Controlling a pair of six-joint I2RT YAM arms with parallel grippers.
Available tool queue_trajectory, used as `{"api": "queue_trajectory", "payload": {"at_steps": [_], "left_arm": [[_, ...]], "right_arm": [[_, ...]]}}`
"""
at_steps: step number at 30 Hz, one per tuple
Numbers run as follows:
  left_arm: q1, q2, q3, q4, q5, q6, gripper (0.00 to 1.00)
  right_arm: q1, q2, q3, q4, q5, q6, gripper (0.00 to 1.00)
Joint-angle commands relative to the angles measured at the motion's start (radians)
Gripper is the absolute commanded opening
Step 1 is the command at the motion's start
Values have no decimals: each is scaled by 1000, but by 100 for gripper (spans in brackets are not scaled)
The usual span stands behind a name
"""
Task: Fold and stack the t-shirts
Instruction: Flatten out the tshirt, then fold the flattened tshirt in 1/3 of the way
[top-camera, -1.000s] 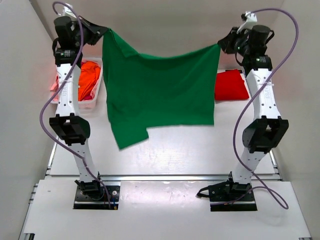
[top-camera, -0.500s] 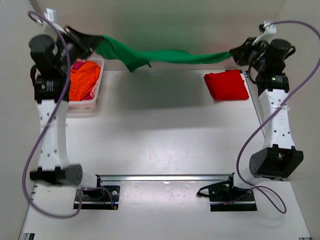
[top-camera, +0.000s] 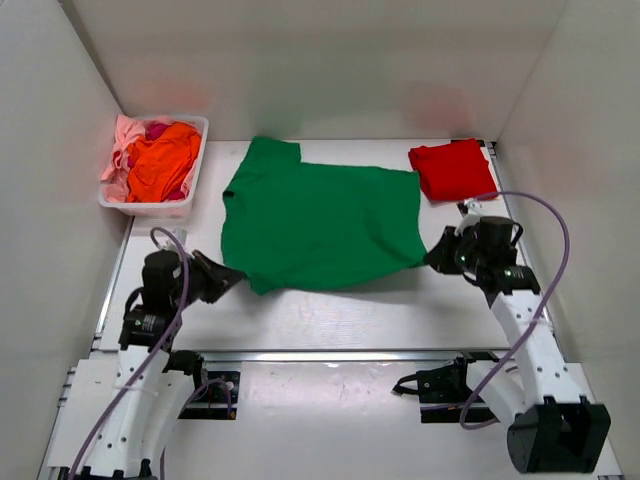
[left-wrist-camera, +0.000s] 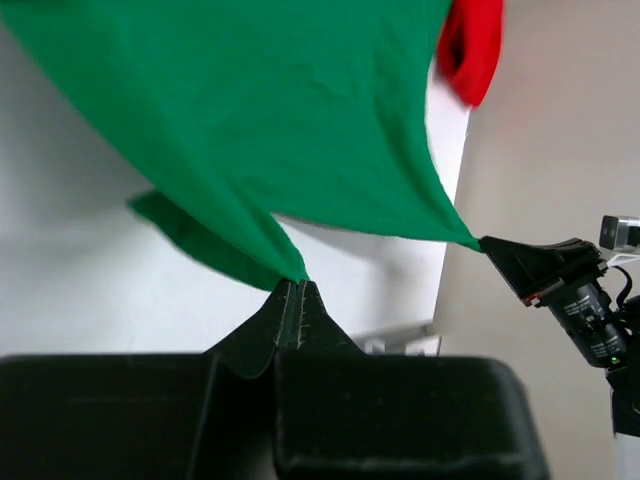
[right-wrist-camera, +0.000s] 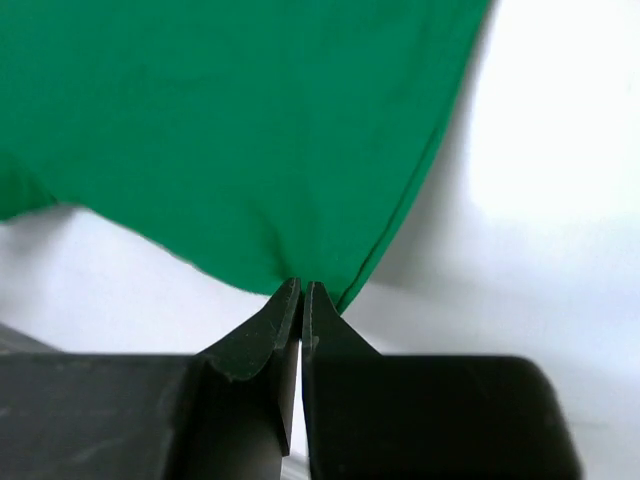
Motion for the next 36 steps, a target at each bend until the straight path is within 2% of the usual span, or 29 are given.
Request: {"api": "queue_trajectory", "payload": {"at_steps": [1,2,6,10,14,19,32,36], "left_arm": [[-38,-92,-94,-85,73,-92,0],[-40,-110,-126,-114,91,-95,0],[-81,-143,-181,-223,88,-115,0],[-78,-138,-185,-223,84,-134,0],[-69,-95,-160,-222,63,-108,0],[-41,-55,-172,-144,56,-121,0],[52,188,-39,-4,-1,-39,0],[69,254,-18,33,4,-22,0]], "right_arm": [[-9,-119,-75,-158,47,41,0],[-17,-146,-78,-202,87,77,0],[144,-113,-4,-303,207,139,0],[20,-76,-71,-401,60,184,0],[-64,-119,-127,-444,44,172,0],[-78,-79,-130,-446,73,161,0],[-161,60,-18,-380,119,141,0],[-153,96,5,-366,144,148,0]]}}
